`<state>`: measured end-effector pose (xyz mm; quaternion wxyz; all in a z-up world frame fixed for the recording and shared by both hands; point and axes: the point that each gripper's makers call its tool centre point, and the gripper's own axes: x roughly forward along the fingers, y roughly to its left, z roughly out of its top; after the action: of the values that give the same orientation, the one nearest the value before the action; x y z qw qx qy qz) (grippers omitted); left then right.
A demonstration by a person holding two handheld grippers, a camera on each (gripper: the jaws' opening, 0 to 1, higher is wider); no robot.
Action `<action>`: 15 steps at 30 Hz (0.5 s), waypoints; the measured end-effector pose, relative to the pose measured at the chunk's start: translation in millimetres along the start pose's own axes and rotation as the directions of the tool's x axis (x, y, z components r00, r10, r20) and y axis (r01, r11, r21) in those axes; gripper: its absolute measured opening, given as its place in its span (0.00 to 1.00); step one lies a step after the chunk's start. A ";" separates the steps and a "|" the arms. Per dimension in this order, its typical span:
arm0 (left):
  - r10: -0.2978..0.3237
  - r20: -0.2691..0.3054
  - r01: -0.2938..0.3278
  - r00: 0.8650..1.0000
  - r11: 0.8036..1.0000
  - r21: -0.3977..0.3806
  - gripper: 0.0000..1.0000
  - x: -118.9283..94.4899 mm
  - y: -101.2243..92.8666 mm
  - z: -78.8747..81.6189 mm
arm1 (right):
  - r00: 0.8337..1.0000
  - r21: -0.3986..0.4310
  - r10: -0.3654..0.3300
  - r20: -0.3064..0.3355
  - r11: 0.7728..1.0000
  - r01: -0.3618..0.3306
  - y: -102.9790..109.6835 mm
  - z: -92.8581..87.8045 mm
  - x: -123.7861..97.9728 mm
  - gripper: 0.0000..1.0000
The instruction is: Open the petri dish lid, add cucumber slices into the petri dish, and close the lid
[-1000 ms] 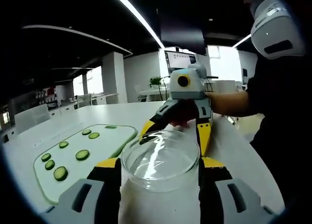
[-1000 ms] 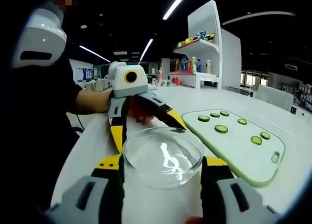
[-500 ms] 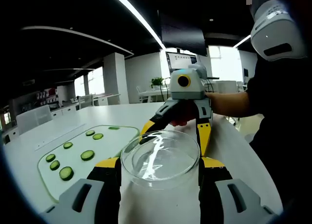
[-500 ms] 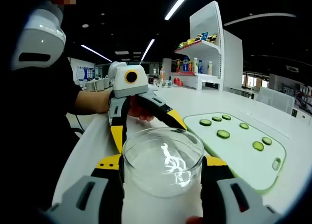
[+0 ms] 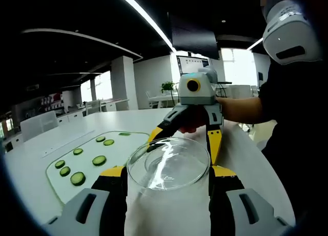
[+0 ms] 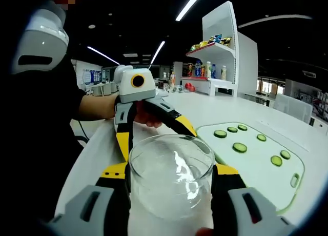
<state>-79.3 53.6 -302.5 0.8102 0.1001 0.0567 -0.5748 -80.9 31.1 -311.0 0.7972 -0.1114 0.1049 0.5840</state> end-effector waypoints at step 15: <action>0.069 -0.003 -0.069 0.998 0.998 -0.006 0.64 -42.9 13.4 -6.2 | 0.998 -0.032 0.061 -0.002 0.998 -0.061 11.5 17.4 42.4 0.60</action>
<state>-80.9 98.7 -298.4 0.8297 0.1002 0.0564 -0.5463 -78.7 78.2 -307.6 0.7771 -0.1214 0.0991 0.6095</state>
